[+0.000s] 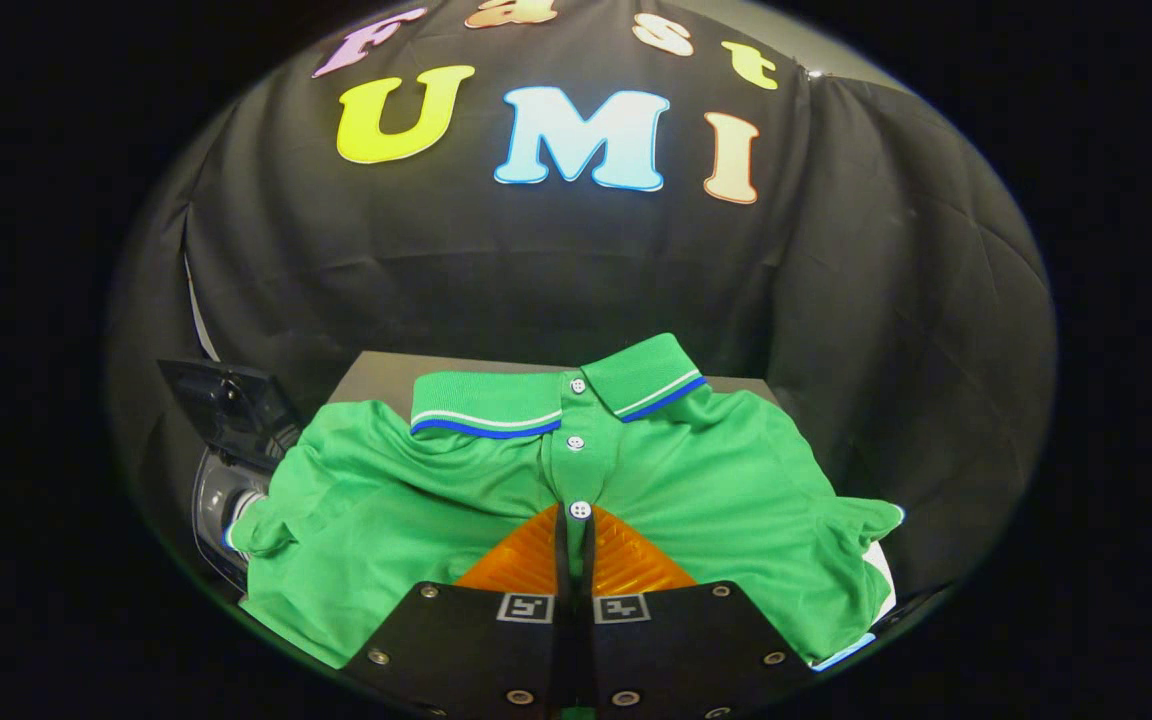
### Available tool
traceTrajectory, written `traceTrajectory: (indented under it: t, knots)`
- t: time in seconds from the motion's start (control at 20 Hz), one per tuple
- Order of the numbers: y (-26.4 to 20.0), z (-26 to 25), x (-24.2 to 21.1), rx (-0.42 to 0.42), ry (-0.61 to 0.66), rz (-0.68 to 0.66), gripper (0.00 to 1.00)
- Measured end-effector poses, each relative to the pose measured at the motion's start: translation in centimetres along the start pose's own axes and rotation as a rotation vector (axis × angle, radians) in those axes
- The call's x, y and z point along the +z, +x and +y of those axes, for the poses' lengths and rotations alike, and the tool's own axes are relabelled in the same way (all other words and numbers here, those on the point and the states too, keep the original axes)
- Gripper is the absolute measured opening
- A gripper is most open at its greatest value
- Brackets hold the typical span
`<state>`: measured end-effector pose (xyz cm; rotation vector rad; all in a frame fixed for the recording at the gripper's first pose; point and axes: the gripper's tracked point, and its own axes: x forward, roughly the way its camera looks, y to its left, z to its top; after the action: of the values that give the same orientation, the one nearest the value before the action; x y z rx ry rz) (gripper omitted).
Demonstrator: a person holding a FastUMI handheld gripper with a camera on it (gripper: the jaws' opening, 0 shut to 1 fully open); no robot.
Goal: Put the clothes into the washing machine and then close the washing machine lid.
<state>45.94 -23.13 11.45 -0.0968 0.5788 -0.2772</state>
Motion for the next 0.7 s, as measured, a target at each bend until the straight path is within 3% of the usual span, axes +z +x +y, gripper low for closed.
traceTrajectory:
  t: [0.25, 0.4, 0.7]
  knots:
    - [-3.1, 0.7, 2.5, -0.029, 0.047, -0.062, 0.0]
    - [-4.9, 2.0, 4.1, -0.087, 0.036, -0.098, 0.0]
    - [-8.8, 9.3, 5.6, -0.185, 0.003, -0.135, 0.0]
